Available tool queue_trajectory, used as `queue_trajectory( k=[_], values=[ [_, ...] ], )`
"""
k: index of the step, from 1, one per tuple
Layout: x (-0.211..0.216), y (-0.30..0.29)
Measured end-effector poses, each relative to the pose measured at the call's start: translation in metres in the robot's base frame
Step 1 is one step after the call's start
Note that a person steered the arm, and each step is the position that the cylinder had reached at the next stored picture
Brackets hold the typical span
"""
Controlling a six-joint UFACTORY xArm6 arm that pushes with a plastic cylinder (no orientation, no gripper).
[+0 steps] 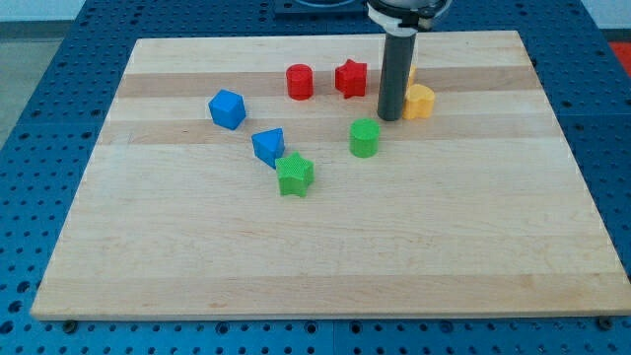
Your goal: Move the blue cube slightly to the right
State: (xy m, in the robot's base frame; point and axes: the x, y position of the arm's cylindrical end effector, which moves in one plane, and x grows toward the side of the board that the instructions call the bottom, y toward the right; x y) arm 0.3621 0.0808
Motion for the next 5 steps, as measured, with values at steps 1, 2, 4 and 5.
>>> queue_trajectory(
  k=[1, 2, 4, 5],
  values=[
    [0.021, 0.006],
    [0.053, 0.019],
    [0.157, -0.031],
    [0.177, -0.117]
  ],
)
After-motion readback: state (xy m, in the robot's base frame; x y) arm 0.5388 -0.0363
